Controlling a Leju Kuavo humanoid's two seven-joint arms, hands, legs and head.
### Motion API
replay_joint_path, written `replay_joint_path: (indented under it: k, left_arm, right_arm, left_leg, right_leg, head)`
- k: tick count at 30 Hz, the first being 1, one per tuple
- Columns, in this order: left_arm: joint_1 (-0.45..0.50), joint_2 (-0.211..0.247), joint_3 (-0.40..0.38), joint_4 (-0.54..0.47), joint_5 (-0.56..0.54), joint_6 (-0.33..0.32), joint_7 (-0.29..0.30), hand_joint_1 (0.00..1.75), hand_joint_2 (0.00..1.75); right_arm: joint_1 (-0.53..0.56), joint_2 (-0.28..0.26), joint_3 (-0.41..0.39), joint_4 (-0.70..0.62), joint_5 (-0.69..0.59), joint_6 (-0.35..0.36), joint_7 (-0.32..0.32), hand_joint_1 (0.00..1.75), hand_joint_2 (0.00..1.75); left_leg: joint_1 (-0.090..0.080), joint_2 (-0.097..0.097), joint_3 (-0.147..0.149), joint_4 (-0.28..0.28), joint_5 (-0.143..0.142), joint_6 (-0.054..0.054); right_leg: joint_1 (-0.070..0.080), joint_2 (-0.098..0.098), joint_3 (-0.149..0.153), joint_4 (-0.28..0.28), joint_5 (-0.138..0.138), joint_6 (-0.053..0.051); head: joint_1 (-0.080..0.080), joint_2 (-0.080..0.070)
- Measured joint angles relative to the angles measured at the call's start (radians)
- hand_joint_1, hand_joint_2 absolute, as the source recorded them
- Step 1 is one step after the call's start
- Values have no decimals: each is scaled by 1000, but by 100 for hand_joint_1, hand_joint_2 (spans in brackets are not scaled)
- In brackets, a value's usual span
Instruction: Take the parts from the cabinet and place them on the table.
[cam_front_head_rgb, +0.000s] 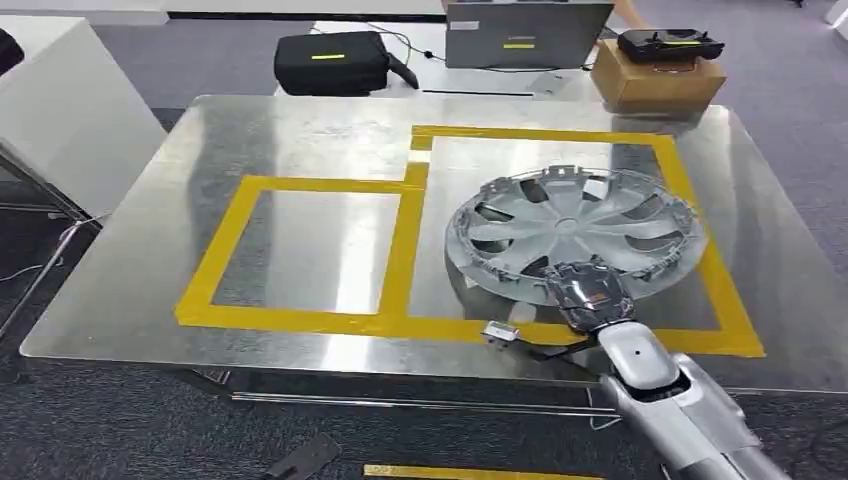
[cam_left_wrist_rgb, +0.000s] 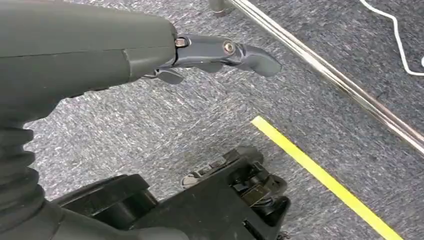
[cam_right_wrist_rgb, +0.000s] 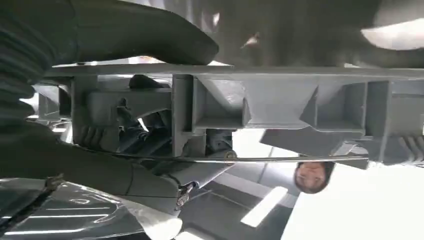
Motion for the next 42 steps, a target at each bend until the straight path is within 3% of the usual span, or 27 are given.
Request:
replay_joint_path:
  k: [10, 11, 13, 14, 42]
  left_arm:
    - [3, 1, -18, 0, -3, -7, -17, 0, 175]
    - [3, 1, -18, 0, 1, -11, -18, 0, 175]
    - [3, 1, -18, 0, 10, -14, -20, 0, 175]
    - [3, 2, -18, 0, 10, -14, -20, 0, 0]
    - [2, -2, -21, 0, 14, -6, 13, 0, 0]
  right_arm:
    - [-12, 10, 20, 21, 0, 3, 7, 166, 175]
    - [-13, 10, 20, 23, 0, 4, 7, 0, 0]
    - [-16, 10, 21, 27, 0, 4, 7, 0, 0]
    - [-15, 10, 22, 29, 0, 5, 6, 0, 0]
    - [-35, 10, 59, 71, 0, 18, 25, 0, 0]
  left_leg:
    - [0, 0, 1, 0, 0, 0]
    - [0, 0, 1, 0, 0, 0]
    - [0, 0, 2, 0, 0, 0]
    - [0, 0, 2, 0, 0, 0]
    - [0, 0, 2, 0, 0, 0]
  right_leg:
    - [0, 0, 1, 0, 0, 0]
    - [0, 0, 1, 0, 0, 0]
    - [0, 0, 1, 0, 0, 0]
    - [0, -1, 1, 0, 0, 0]
    - [0, -1, 1, 0, 0, 0]
  head:
    - [0, 0]
    - [0, 0]
    - [0, 0]
    - [0, 0]
    - [0, 0]
